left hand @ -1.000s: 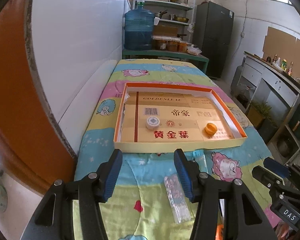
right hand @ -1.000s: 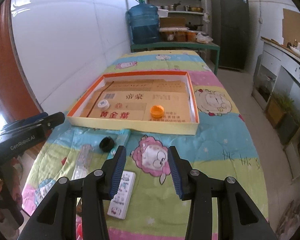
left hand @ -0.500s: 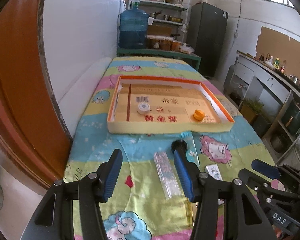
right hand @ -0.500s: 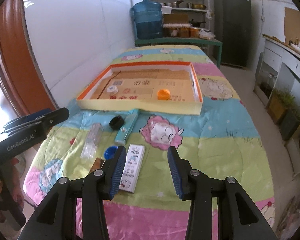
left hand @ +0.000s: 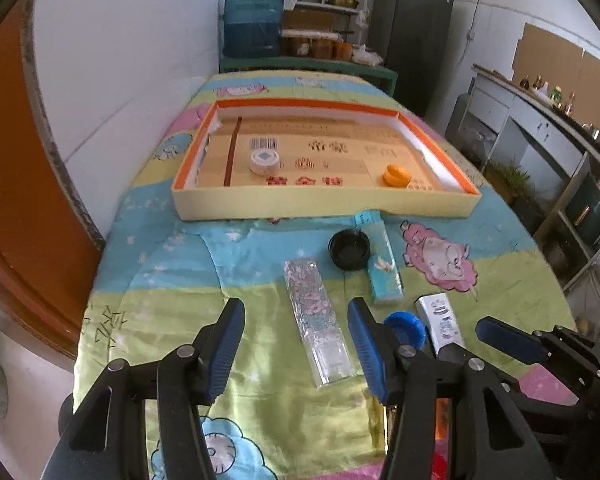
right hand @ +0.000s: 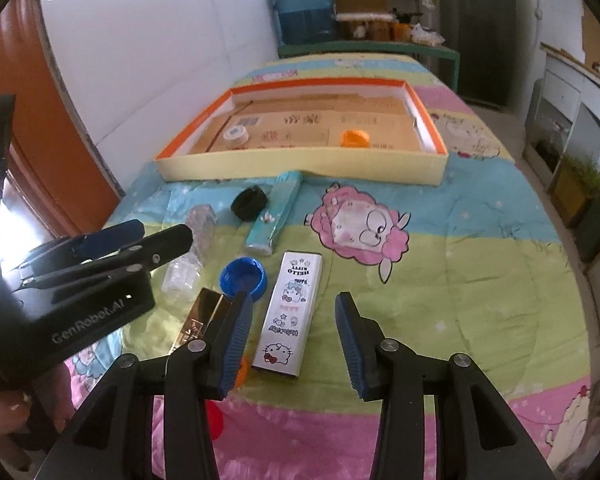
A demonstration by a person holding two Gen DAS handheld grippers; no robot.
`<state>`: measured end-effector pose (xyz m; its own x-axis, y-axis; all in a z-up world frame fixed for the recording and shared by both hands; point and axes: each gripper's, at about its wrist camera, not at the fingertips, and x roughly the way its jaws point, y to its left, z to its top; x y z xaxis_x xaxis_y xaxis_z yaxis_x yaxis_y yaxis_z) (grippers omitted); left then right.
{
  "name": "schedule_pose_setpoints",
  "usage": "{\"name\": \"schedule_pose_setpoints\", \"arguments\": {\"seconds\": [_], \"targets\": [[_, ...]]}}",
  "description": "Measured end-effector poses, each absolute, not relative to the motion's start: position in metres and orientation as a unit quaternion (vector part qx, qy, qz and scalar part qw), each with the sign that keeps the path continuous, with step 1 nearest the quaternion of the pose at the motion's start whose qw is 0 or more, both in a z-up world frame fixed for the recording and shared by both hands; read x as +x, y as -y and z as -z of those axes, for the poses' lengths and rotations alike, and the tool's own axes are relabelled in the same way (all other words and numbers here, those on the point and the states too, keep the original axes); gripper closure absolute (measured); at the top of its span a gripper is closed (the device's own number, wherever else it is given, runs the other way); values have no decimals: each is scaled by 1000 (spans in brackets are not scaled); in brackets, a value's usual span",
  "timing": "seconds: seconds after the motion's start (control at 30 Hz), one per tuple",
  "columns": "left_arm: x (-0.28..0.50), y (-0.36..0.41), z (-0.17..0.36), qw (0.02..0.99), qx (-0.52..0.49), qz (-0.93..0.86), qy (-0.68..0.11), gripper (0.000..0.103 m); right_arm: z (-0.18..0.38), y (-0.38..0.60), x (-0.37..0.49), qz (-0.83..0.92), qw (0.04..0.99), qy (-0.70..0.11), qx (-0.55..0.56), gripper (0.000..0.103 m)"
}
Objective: Organize rigid objects
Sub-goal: 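Grasp the clear gloss tube with the left gripper while the right gripper grasps the white Hello Kitty box, then carry the gloss tube with the left gripper while the right gripper carries the Hello Kitty box into the tray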
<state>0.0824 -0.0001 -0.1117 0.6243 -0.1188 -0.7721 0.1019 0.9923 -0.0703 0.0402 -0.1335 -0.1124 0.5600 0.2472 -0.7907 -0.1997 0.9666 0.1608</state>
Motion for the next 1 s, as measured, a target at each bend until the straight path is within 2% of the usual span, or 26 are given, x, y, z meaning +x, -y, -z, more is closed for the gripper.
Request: {"name": "schedule_pose_setpoints", "arguments": {"seconds": [0.5, 0.57, 0.63, 0.8, 0.87, 1.0], "targets": [[92, 5, 130, 893, 12, 69, -445, 49, 125, 118, 49, -112, 878, -464, -33, 59], [91, 5, 131, 895, 13, 72, -441, 49, 125, 115, 47, -111, 880, -460, -49, 64], [89, 3, 131, 897, 10, 77, -436, 53, 125, 114, 46, -114, 880, -458, -51, 73], [87, -6, 130, 900, 0, 72, -429, 76, 125, 117, 46, -115, 881, -457, -46, 75], [88, -12, 130, 900, -12, 73, -430, 80, 125, 119, 46, -115, 881, -457, -43, 75], [89, -17, 129, 899, -24, 78, -429, 82, 124, 123, 44, -114, 882, -456, -35, 75]]}}
